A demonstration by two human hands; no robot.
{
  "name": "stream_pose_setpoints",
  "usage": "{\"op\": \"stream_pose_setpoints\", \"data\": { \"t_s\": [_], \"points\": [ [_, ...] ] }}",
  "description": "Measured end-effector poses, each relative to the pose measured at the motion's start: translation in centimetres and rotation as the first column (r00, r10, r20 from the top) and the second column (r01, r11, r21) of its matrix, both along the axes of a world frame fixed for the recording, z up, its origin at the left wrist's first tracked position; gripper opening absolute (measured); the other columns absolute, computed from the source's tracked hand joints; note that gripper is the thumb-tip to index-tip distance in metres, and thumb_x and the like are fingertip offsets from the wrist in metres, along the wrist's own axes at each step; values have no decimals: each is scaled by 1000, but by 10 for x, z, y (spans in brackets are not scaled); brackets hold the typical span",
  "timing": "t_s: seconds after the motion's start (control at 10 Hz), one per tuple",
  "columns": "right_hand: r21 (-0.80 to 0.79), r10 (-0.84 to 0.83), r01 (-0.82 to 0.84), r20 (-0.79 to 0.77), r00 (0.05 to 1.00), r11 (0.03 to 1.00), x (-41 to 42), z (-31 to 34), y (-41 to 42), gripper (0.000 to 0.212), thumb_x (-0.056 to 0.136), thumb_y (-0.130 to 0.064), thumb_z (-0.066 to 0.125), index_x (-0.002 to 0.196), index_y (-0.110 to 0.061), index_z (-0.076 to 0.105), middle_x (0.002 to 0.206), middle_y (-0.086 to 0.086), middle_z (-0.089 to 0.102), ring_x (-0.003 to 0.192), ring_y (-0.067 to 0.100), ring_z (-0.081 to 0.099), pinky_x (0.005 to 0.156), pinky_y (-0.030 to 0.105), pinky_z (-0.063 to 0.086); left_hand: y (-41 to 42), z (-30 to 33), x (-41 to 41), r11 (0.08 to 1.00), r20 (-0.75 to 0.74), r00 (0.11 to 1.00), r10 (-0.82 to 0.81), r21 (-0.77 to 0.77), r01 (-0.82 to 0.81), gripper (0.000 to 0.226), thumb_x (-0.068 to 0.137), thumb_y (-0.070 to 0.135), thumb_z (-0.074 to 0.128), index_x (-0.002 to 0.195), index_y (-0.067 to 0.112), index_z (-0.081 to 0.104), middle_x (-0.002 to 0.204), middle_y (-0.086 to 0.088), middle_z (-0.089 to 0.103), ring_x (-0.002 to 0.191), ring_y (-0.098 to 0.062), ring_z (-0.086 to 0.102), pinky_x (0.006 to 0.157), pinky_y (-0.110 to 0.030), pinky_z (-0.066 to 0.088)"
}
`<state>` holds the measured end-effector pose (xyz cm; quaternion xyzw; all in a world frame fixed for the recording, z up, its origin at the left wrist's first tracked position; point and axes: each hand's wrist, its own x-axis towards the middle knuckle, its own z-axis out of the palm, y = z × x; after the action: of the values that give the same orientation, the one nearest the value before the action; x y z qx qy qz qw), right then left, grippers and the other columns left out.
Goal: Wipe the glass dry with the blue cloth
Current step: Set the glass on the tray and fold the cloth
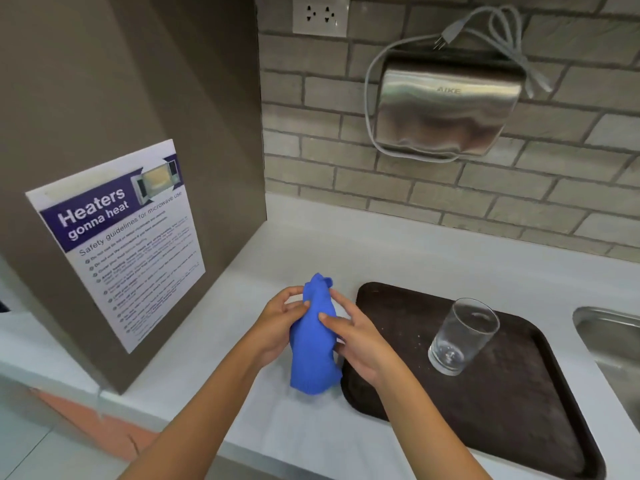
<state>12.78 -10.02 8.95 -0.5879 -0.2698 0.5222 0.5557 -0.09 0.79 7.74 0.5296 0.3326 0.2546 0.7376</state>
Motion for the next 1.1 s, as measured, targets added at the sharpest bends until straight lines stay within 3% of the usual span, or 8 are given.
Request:
{"op": "stream_pose_setpoints", "data": {
  "t_s": [0.2, 0.3, 0.4, 0.6, 0.7, 0.8, 0.9, 1.1],
  "points": [
    [-180, -123, 202, 374, 919, 963, 11, -34, 32, 43, 85, -15, 72, 117, -25, 44, 95, 19, 64, 89, 27, 67, 80, 33, 56, 28, -34, 12, 986, -268, 963, 31, 167, 15, 24, 102, 5, 49, 106, 28, 47, 87, -10, 68, 76, -19, 65, 62, -22, 52],
    [-194, -121, 281, 580, 806, 940, 20, -50, 53, 19, 88, -5, 63, 97, -18, 51, 84, 3, 54, 65, 11, 48, 53, 9, 40, 48, -53, 36, 922, -407, 913, 28, 364, 133, 27, 98, -3, 44, 97, 21, 55, 89, -6, 61, 69, -12, 51, 57, -12, 40],
    [-226, -87, 300, 648, 756, 927, 27, -60, 64, 22, 88, 2, 55, 103, -13, 58, 100, 5, 61, 74, 13, 51, 53, 7, 39, 59, -63, 49, 853, -510, 860, 27, 460, 247, 28, 96, -5, 47, 108, 14, 64, 109, -9, 66, 85, -16, 57, 72, -16, 43],
    [-343, 196, 274, 872, 449, 898, 31, -82, 83, 37, 92, -2, 46, 128, -6, 54, 124, 18, 52, 110, 28, 55, 89, 27, 42, 78, -87, 61, 623, -768, 639, 43, 521, 584, 47, 100, 17, 50, 147, 20, 49, 153, -4, 46, 135, -29, 42, 108, -28, 35],
    [-360, 183, 384, 886, 425, 850, 22, -89, 91, 21, 100, -14, 42, 115, -2, 51, 107, 14, 52, 87, 17, 53, 73, 24, 43, 75, -83, 61, 644, -749, 659, 62, 534, 547, 53, 103, 37, 38, 156, 34, 32, 166, -1, 20, 148, -26, 23, 118, -33, 24],
    [-356, 135, 365, 849, 510, 860, 19, -88, 91, 37, 102, -16, 39, 136, -2, 40, 138, 22, 42, 123, 30, 45, 101, 31, 38, 72, -80, 63, 631, -720, 692, 53, 561, 536, 52, 106, 44, 28, 157, 37, 26, 170, 2, 7, 154, -24, 10, 123, -35, 13],
    [-414, 295, 341, 889, 350, 844, 18, -86, 94, 65, 102, -22, 41, 153, -2, 4, 160, 27, 6, 148, 37, 11, 119, 37, 16, 72, -81, 70, 618, -730, 682, 37, 554, 559, 52, 109, 41, 21, 159, 31, 21, 171, 1, 2, 156, -24, 4, 126, -35, 5],
    [-450, 307, 275, 846, 436, 850, 27, -82, 100, 54, 106, -18, 27, 153, -3, 6, 161, 23, 3, 150, 34, 6, 120, 37, 7, 92, -93, 71, 667, -629, 776, 57, 602, 439, 54, 110, 32, 20, 162, 22, 11, 171, -2, 1, 157, -25, -2, 126, -35, 3]
  ]
}}
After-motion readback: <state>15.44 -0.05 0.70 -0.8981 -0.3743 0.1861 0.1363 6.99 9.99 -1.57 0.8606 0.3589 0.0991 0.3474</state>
